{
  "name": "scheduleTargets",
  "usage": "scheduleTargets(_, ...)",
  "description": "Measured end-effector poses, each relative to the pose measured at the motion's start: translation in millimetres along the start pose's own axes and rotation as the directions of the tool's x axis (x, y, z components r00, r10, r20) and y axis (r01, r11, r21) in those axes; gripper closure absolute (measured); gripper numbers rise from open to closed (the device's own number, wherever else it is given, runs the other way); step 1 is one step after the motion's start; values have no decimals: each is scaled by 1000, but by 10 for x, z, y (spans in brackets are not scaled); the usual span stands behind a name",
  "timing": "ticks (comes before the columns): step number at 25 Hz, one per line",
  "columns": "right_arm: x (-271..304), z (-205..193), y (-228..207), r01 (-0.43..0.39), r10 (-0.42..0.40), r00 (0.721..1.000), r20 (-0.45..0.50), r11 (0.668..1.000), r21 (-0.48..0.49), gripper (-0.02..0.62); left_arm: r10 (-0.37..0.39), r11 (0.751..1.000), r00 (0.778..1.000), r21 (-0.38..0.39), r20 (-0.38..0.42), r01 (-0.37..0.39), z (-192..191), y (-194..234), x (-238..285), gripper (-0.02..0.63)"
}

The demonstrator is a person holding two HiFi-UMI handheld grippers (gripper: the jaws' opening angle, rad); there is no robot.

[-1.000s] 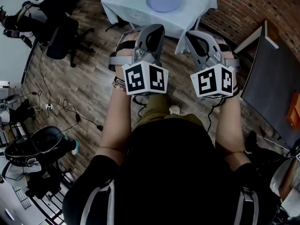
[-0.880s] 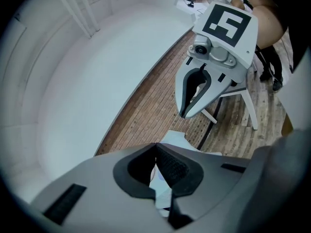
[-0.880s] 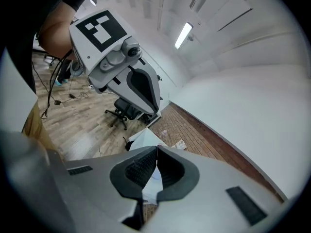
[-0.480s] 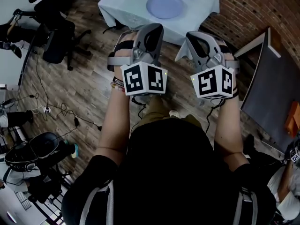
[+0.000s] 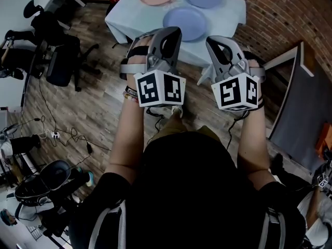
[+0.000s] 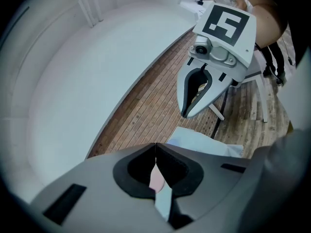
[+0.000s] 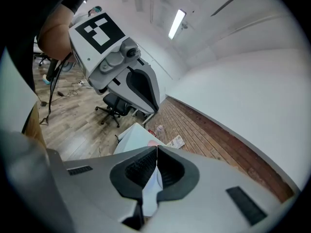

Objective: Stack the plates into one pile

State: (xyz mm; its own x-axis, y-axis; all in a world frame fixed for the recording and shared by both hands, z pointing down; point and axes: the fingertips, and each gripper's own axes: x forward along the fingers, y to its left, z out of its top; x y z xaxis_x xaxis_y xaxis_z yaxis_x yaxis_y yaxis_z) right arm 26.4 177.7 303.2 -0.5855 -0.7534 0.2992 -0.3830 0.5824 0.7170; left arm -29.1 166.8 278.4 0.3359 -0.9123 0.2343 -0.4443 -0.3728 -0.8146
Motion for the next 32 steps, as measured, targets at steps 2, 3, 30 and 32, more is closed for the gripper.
scheduleTargets(2, 253, 53, -109, -4, 4, 1000, -1, 1000, 12, 560, -6, 1000, 1000, 1, 14, 6, -121, 180, 186, 583)
scheduleTargets(3, 373, 70, -172, -2, 2, 1000, -6, 1000, 15, 560, -12, 1000, 1000, 4, 23, 12, -176, 260, 285, 583)
scheduleTargets(30, 1937, -253, -993, 85, -71, 991, -115, 990, 115, 560, -162, 982, 966, -58, 202, 177, -803, 891, 1806, 584)
scheduleTargets(32, 1958, -268, -1024, 83, -69, 991, -114, 990, 117, 560, -175, 979, 963, -67, 204, 192, -799, 887, 1821, 584)
